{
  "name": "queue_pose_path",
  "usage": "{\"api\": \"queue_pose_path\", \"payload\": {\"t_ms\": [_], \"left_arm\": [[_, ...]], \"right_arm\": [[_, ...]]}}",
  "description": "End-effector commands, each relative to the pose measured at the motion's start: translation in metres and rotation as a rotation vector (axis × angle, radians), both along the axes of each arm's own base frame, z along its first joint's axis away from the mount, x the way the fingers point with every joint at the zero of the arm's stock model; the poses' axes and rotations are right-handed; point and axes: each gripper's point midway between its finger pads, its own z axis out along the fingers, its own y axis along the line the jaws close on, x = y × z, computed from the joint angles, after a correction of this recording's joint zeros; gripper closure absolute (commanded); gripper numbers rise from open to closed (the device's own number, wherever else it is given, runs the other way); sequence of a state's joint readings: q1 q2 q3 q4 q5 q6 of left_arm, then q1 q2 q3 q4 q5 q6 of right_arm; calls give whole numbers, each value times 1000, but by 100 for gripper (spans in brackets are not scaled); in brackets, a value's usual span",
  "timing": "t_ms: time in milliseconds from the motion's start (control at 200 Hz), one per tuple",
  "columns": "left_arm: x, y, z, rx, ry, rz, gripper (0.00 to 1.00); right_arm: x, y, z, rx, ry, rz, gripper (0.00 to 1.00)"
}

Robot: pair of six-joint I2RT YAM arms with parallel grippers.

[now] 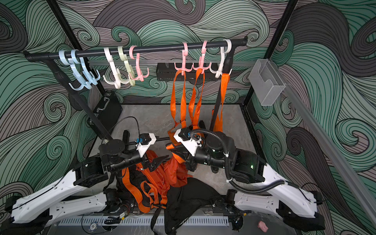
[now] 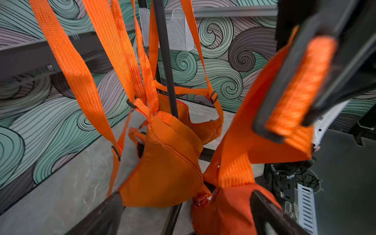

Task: Hang the bag on a hook
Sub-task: Pick up the bag from the bag.

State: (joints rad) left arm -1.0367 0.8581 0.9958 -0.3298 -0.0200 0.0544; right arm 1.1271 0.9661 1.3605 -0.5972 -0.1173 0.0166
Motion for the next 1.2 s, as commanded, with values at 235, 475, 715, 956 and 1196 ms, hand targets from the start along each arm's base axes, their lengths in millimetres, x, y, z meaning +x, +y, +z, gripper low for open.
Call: {"api": "queue_pose_path", "payload": {"t_ms": [235,475,715,956,1196], "left_arm": [[-1,-30,-4,-86,67,-60,2],[1,-28,-6,-120,79,-33,13],[-3,-28,3,-160,98,-46,3],[-15,-44,-2,-168,173,-138,4],[-12,-50,-7,-177,178,-138,28]], "right_arm": [[-15,5,24,90,-9,93,100],[-22,6,19,102,13,126,100],[-17,4,12,97,9,97,100],[-17,3,16,129,6,100,100],[-22,5,17,147,23,130,100]]}}
